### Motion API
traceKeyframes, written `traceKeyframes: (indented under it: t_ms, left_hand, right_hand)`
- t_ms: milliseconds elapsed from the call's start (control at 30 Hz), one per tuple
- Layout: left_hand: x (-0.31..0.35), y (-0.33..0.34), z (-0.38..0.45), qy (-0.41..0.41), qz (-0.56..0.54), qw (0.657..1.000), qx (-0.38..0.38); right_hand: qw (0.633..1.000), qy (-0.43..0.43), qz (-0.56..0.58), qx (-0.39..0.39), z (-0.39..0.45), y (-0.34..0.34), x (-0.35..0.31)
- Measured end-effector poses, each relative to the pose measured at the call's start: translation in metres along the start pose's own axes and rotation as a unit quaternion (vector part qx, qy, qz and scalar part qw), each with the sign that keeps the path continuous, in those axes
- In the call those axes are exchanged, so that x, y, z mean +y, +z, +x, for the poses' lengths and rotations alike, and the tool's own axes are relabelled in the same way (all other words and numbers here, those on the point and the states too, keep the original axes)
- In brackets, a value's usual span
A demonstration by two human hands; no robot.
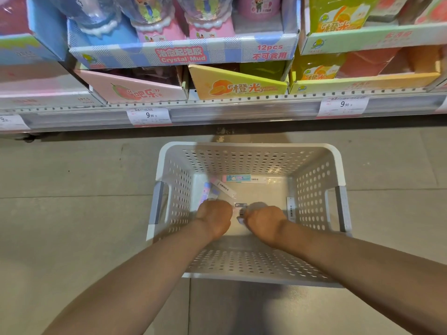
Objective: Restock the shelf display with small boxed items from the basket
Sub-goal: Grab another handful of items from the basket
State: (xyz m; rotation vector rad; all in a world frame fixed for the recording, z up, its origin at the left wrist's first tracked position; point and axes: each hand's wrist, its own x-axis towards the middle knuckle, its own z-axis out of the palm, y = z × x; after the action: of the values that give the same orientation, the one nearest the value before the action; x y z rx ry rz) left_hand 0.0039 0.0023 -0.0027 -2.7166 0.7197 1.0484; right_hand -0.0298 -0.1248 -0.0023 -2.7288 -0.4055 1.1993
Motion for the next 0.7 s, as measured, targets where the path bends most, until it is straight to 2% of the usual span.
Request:
traceKeyframes:
  t_ms: [133, 267, 433, 633, 700]
  left_hand:
    - [-0.007, 0.002, 0.000, -0.050, -0.051, 0.996, 0.056]
    - [-0.015, 0.002, -0.001, -0.109, -0.155, 0.977, 0.100]
    - [-0.019, -0.005, 0.006, -0.118, -0.209, 0.965, 0.104]
    - [-0.020, 0.001, 0.011, -0.127, -0.170, 0.974, 0.074]
    - [-0.021, 0.000, 0.011, -0.126, -0.191, 0.971, 0.060]
  right_hand:
    - [0.986, 0.012, 0.053, 0.156, -0.003, -0.005, 0.003]
    - [0.967, 0.061, 0.102, 0.225, 0.018, -0.020, -0.003]
    - [0.961, 0.089, 0.121, 0.231, 0.036, -0.018, -0.015]
    - [0.962, 0.111, 0.135, 0.209, 0.044, -0.016, -0.016]
    - [0.961, 0.115, 0.157, 0.198, 0.044, -0.016, -0.016]
